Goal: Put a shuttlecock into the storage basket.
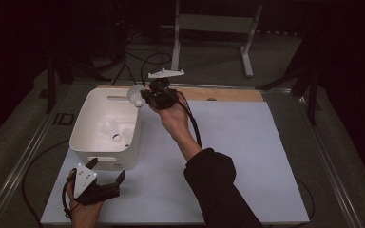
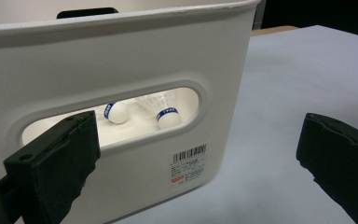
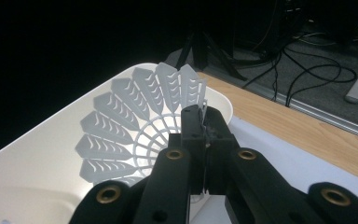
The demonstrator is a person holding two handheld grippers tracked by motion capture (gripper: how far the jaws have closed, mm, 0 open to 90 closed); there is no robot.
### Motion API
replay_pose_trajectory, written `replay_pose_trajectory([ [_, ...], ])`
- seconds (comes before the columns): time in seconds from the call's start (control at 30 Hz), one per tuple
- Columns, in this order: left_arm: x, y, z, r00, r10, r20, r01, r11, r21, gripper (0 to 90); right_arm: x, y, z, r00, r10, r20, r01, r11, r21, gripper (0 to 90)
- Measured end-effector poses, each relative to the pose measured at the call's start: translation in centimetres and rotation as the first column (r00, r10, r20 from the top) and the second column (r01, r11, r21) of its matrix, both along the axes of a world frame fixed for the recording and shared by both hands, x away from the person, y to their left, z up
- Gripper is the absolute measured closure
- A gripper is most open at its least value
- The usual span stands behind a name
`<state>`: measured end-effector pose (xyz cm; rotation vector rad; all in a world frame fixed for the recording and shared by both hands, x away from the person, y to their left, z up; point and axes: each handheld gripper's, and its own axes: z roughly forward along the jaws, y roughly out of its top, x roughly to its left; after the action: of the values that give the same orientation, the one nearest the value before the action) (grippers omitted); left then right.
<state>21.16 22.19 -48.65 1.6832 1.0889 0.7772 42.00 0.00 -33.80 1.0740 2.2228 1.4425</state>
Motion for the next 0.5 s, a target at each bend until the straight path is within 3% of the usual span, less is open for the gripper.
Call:
replay_pose_trajectory([
  [0.5,-0.03,-0.01,0.01,1.0000,0.000,0.002,0.000,1.0000,0.000,0.0,-0.40,0.94,0.24,0.9998,0.017,0.007,-0.017,1.000,-0.007,89.0],
])
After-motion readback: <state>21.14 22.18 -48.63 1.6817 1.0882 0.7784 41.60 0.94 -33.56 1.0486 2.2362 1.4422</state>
